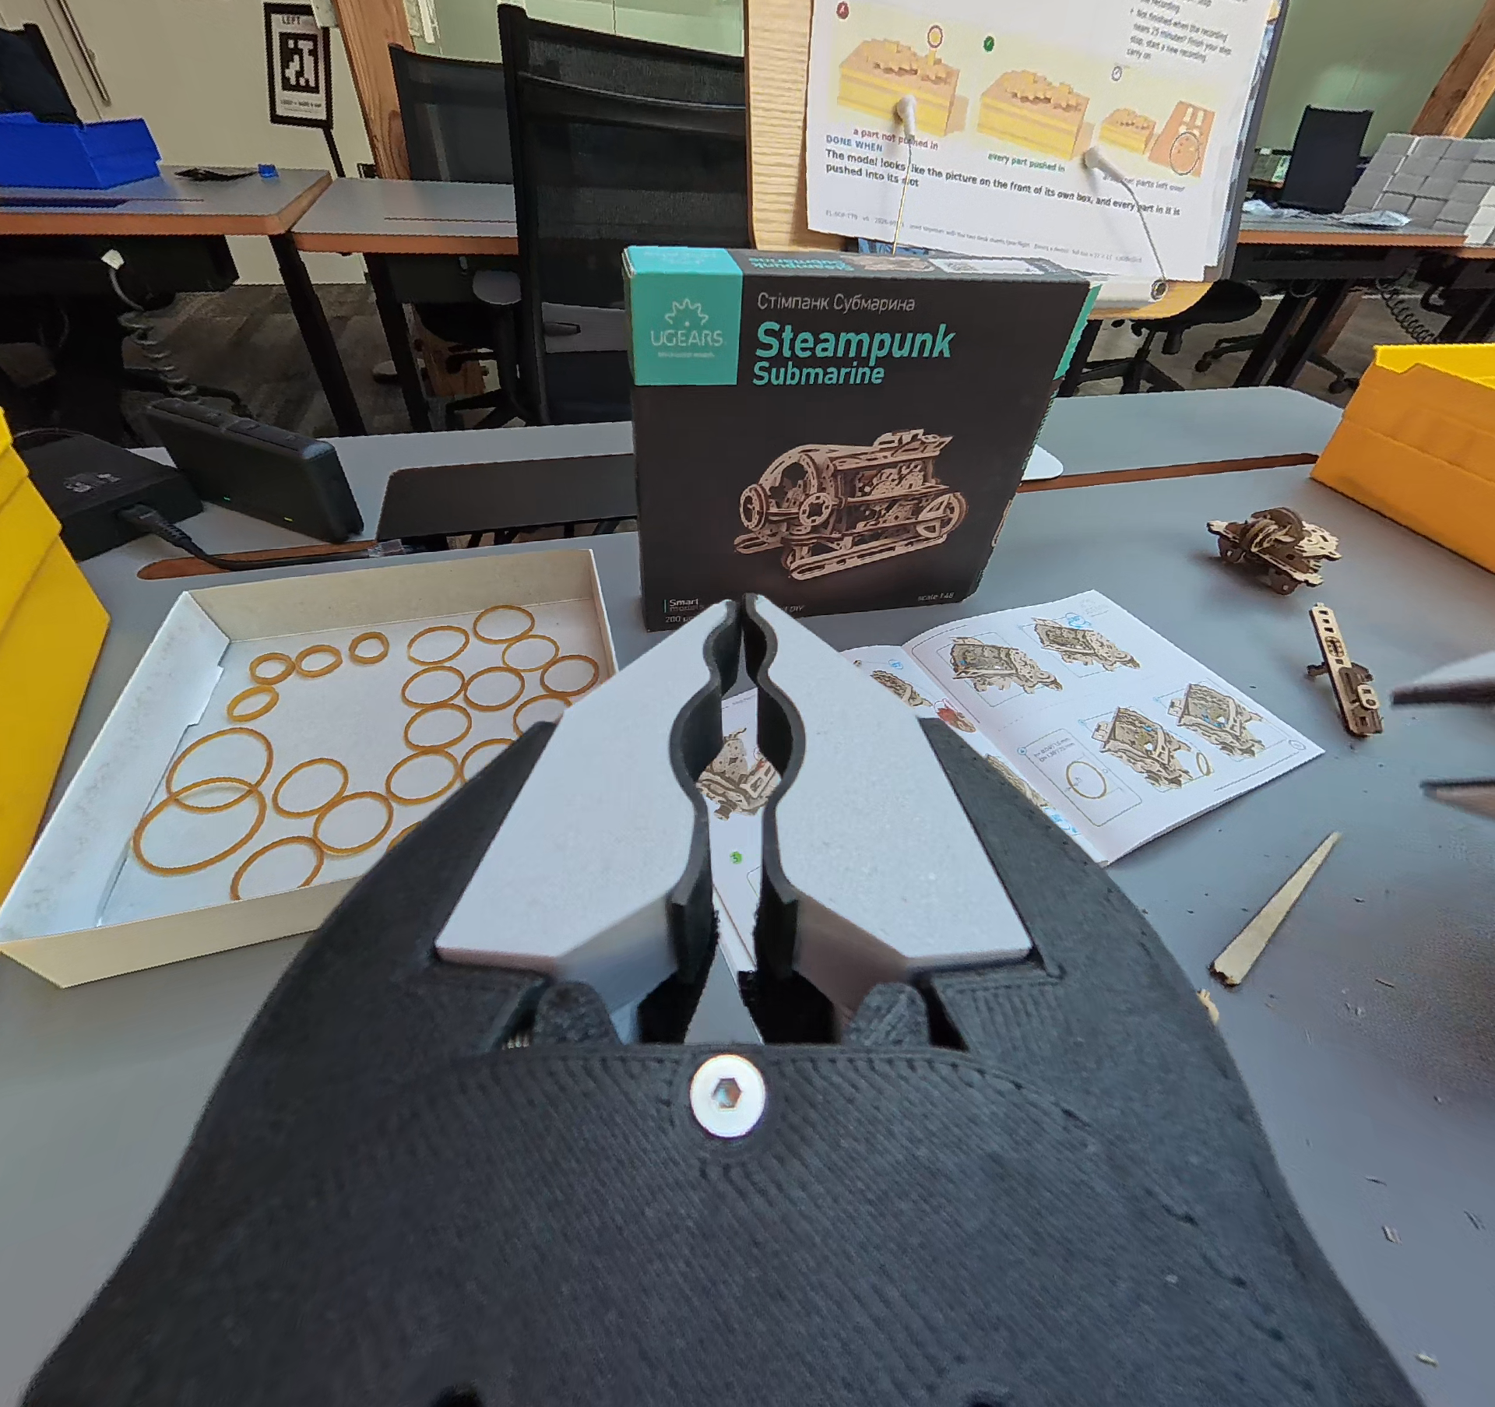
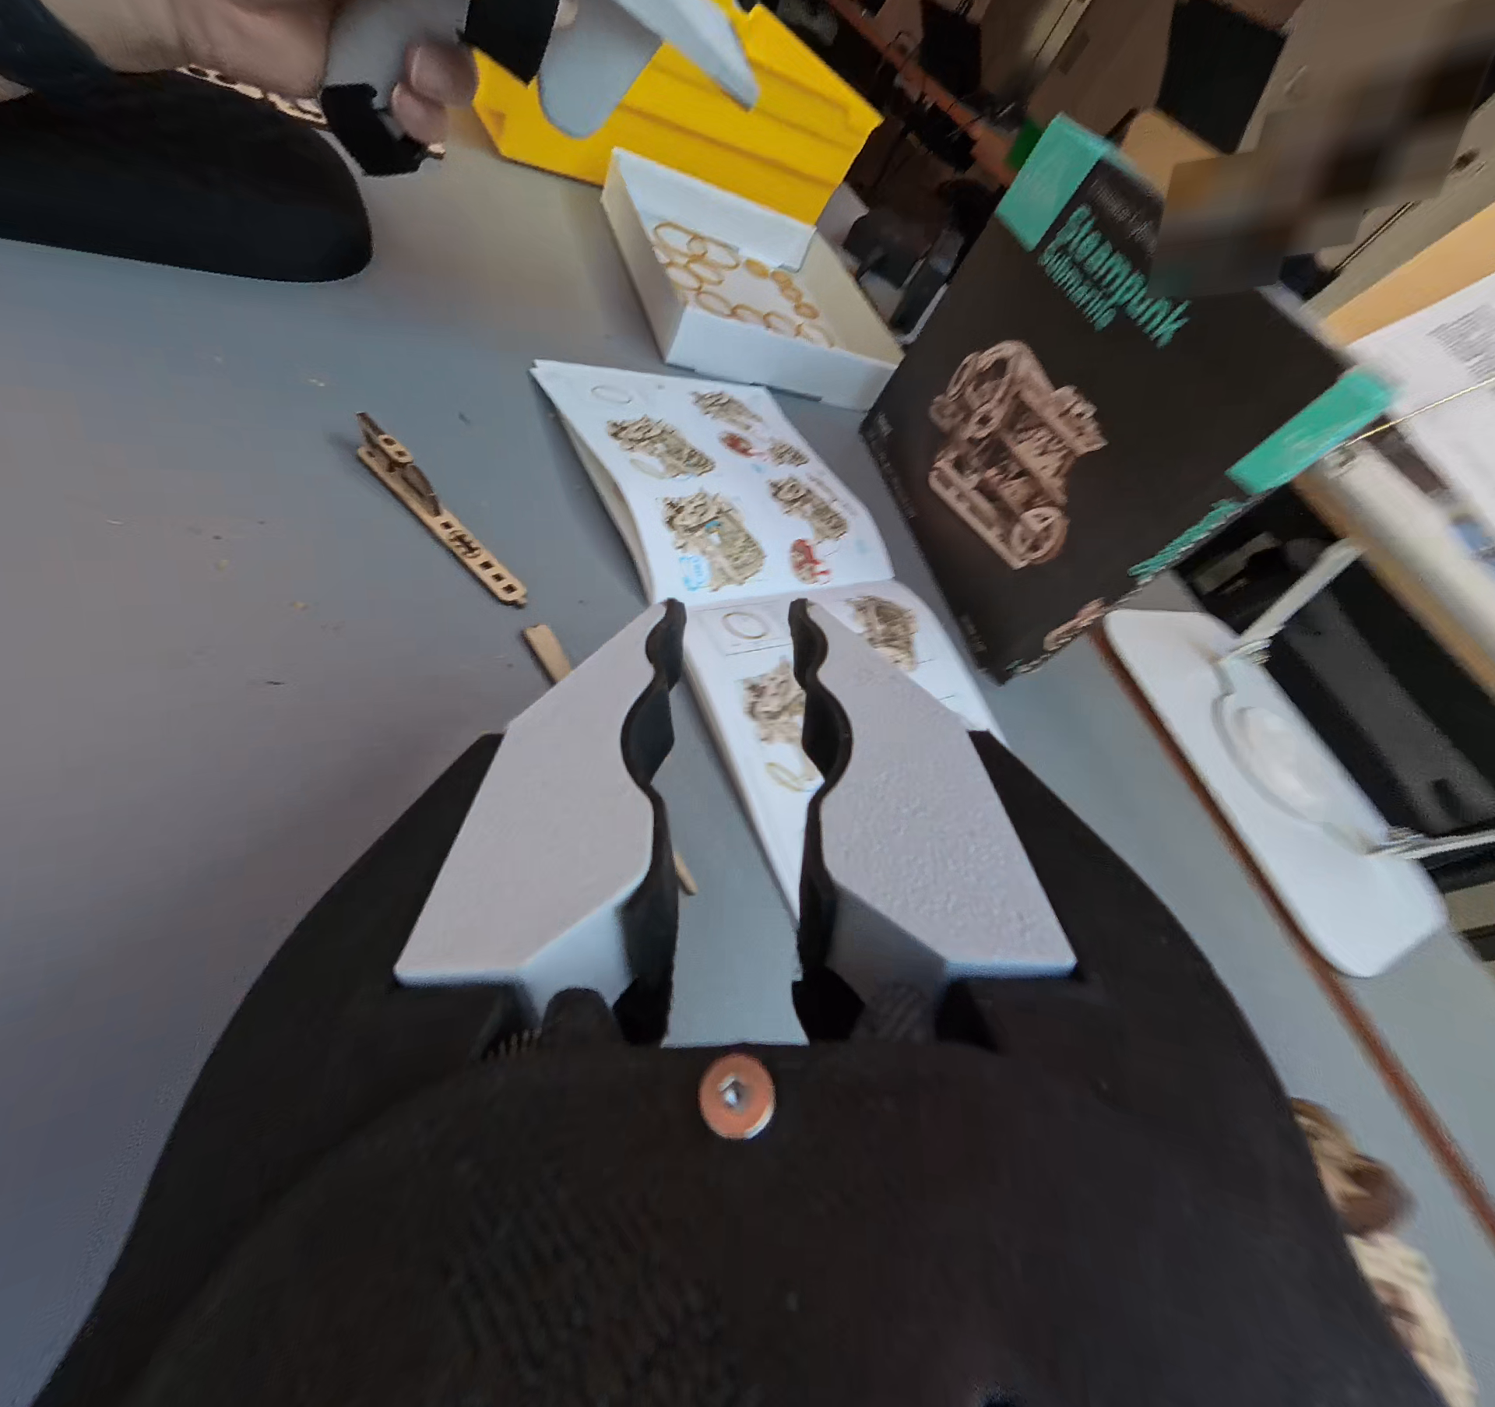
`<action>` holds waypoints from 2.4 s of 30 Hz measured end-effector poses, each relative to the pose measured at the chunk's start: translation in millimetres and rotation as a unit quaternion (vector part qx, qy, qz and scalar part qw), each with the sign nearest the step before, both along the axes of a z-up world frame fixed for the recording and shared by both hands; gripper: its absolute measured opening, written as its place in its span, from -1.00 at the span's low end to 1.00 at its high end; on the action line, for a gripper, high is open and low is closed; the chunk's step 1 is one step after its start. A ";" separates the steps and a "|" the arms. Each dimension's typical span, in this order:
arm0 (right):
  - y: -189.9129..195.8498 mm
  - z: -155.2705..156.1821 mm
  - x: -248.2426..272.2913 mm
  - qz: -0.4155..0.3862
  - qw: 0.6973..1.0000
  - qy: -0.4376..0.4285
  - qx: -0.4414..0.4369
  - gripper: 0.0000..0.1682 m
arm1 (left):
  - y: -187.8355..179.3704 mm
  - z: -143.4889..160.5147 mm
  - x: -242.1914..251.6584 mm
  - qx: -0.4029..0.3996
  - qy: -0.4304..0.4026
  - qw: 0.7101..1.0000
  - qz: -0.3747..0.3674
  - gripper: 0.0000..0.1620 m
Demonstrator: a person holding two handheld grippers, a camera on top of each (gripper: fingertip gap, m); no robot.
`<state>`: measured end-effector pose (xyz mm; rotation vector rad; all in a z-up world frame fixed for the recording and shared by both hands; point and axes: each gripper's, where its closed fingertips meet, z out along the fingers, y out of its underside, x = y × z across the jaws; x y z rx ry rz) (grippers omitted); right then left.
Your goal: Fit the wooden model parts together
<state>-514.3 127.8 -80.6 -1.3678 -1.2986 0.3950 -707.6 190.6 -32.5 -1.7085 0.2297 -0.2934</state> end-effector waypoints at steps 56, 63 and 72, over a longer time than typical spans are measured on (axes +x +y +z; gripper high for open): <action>-8.0 -18.2 246.4 -0.280 0.854 -0.346 -0.268 -0.30 | -8.2 22.3 -4.1 0.086 0.189 0.977 0.055 -1.00; -3.2 11.3 256.3 -0.069 0.871 -0.485 0.045 -0.59 | -8.6 23.2 -3.2 0.087 0.177 0.979 0.051 -1.00; -5.7 -15.3 264.4 0.032 0.786 -0.614 0.057 -0.74 | -5.6 14.1 1.7 0.075 0.184 0.979 0.045 -1.00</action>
